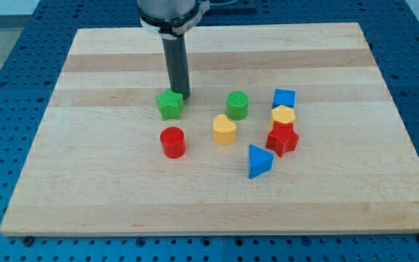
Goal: Push the green star to the top left of the red circle
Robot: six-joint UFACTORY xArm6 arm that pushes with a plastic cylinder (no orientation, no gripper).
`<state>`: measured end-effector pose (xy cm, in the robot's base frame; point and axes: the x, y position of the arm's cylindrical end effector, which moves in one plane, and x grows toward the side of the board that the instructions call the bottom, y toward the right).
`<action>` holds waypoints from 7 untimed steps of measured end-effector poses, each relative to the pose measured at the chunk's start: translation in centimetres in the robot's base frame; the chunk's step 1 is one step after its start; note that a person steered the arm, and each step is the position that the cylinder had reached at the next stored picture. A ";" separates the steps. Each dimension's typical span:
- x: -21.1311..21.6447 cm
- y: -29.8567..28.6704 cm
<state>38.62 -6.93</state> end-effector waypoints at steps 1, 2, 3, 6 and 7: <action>0.0 0.0; -0.2 -0.7; -0.2 -2.3; -0.1 -4.6; 0.7 -5.0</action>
<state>39.34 -11.89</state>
